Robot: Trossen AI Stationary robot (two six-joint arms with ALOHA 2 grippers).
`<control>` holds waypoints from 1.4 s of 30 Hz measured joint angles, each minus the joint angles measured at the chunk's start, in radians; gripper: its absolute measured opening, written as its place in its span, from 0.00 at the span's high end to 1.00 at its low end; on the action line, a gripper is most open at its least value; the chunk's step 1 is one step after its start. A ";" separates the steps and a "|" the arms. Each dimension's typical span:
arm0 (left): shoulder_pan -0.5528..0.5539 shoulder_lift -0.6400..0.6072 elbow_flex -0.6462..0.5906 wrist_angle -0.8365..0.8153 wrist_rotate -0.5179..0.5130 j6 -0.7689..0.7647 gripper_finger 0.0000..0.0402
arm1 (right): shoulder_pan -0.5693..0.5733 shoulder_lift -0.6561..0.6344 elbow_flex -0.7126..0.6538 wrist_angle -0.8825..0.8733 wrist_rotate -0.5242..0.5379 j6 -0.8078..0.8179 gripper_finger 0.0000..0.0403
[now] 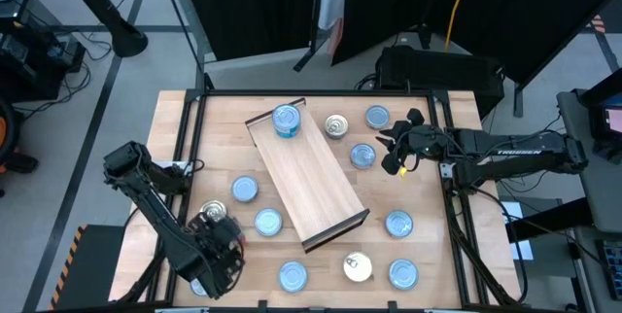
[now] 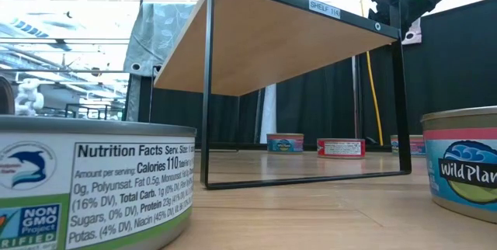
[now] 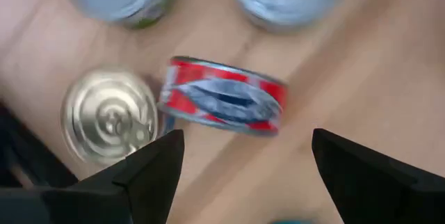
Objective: Stack canned seafood by type on shelf
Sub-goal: Put the red tuna can on the shelf
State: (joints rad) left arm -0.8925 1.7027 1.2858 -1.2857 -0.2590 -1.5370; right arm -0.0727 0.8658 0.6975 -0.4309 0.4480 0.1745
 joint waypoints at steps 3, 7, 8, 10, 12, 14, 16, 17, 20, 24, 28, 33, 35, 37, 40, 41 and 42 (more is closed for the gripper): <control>0.003 0.000 0.000 -0.018 0.022 0.255 0.22 | 0.000 0.000 0.000 0.000 -0.002 0.011 0.80; 0.022 0.000 0.000 -0.015 0.042 0.646 0.22 | 0.000 0.000 0.000 -0.003 -0.007 0.020 0.80; 0.027 0.000 0.000 -0.015 0.042 0.741 0.22 | 0.000 0.000 0.000 -0.006 -0.008 0.020 0.80; 0.036 0.000 0.000 -0.015 0.026 0.917 0.22 | 0.000 0.000 0.000 -0.010 -0.008 0.021 0.80; 0.044 0.000 0.000 -0.010 0.001 1.063 0.22 | 0.000 0.000 0.000 -0.013 -0.008 0.022 0.80; 0.058 0.000 0.000 -0.004 -0.004 1.179 0.22 | 0.000 0.000 0.000 -0.018 -0.008 0.023 0.80; 0.076 0.000 0.000 -0.005 -0.005 1.267 0.22 | 0.000 0.000 0.000 -0.024 -0.008 0.023 0.80; 0.084 0.000 0.000 -0.004 -0.005 1.305 0.22 | 0.000 0.000 0.000 -0.027 -0.008 0.023 0.80; 0.108 0.000 0.000 0.012 -0.002 1.418 0.22 | 0.000 0.000 0.000 -0.040 -0.008 0.023 0.80; 0.137 0.000 0.000 0.049 0.060 1.521 0.22 | 0.000 0.000 0.000 -0.049 -0.008 0.023 0.80; 0.156 0.000 -0.001 0.053 0.094 1.585 0.22 | 0.000 0.000 0.000 -0.057 -0.008 0.023 0.80; 0.172 0.000 -0.059 0.126 0.120 1.639 0.22 | 0.000 0.000 0.000 -0.058 -0.008 0.023 0.80; 0.173 0.001 -0.079 0.154 0.120 1.658 0.25 | 0.000 0.000 0.000 -0.058 -0.008 0.023 0.80; 0.173 0.001 -0.084 0.161 0.107 1.674 0.29 | 0.000 0.000 0.000 -0.058 -0.008 0.023 0.80; 0.172 0.001 -0.084 0.161 0.100 1.677 0.39 | 0.000 0.000 0.000 -0.060 -0.008 0.023 0.80; 0.172 0.001 -0.084 0.161 0.101 1.677 0.43 | 0.000 0.000 0.000 -0.059 -0.008 0.023 0.80; 0.172 0.001 -0.084 0.161 0.101 1.677 0.48 | 0.000 0.000 0.000 -0.060 -0.008 0.023 0.80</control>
State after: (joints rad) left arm -0.7204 1.7035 1.2015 -1.1248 -0.1581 0.1398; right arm -0.0724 0.8658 0.6975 -0.4904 0.4400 0.1973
